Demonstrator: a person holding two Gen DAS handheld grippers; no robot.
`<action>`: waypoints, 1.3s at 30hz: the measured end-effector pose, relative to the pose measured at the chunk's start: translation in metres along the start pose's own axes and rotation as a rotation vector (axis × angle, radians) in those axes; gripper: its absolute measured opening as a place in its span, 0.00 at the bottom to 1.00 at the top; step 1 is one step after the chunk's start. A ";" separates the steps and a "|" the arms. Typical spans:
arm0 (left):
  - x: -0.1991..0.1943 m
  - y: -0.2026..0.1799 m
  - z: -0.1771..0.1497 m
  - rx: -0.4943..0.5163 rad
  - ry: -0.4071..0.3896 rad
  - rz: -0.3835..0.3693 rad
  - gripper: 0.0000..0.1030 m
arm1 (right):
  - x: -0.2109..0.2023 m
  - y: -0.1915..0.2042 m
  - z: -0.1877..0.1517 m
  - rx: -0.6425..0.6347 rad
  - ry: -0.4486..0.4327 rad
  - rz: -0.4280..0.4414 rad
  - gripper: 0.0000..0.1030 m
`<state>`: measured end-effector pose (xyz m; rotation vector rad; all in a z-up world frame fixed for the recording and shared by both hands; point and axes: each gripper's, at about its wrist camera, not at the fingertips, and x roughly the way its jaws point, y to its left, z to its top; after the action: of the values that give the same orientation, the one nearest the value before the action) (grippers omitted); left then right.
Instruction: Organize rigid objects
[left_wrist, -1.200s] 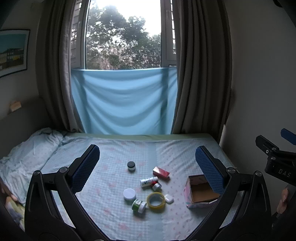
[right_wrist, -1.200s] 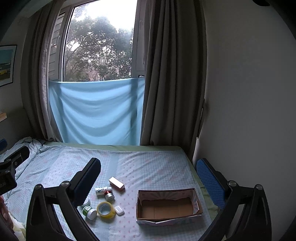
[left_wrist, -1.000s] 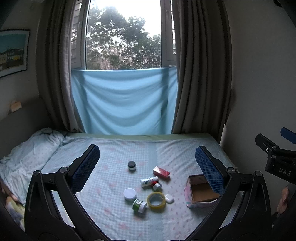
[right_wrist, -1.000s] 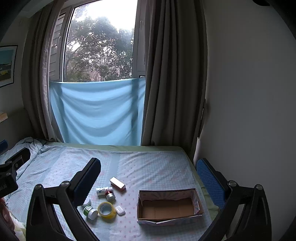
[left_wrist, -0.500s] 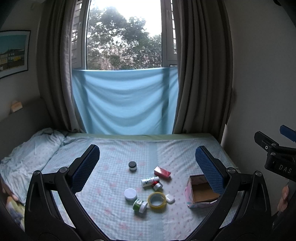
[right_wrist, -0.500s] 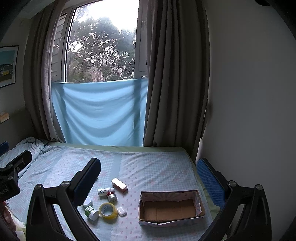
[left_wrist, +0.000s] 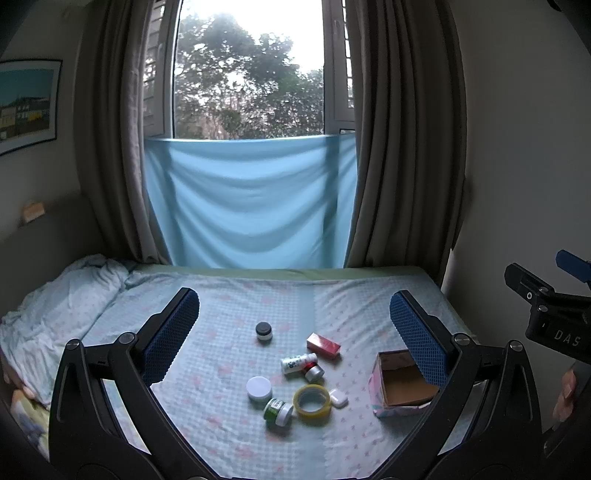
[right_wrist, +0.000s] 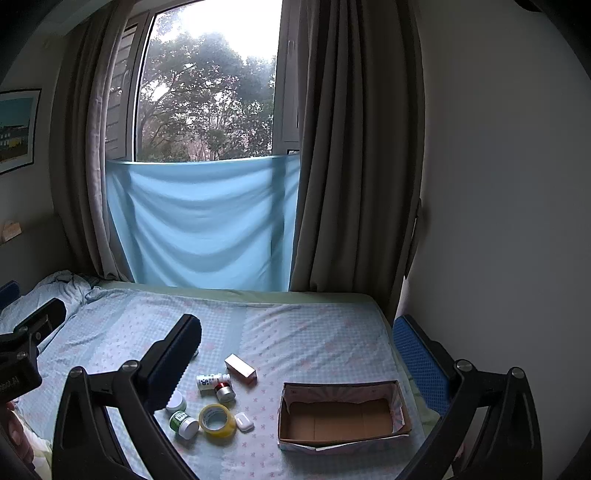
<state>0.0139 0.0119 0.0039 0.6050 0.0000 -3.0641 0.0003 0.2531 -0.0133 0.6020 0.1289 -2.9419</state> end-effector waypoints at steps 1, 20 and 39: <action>0.001 -0.001 0.000 -0.001 0.001 0.001 0.99 | 0.000 0.000 0.000 0.000 0.001 0.001 1.00; 0.067 0.033 -0.014 -0.115 0.149 0.207 0.99 | 0.065 -0.012 0.001 -0.036 0.095 0.104 1.00; 0.277 0.118 -0.237 -0.642 0.763 0.257 0.99 | 0.348 0.070 -0.087 -0.390 0.460 0.396 1.00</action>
<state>-0.1498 -0.1097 -0.3199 1.4732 0.7900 -2.2002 -0.2725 0.1530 -0.2346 1.0770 0.5439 -2.2705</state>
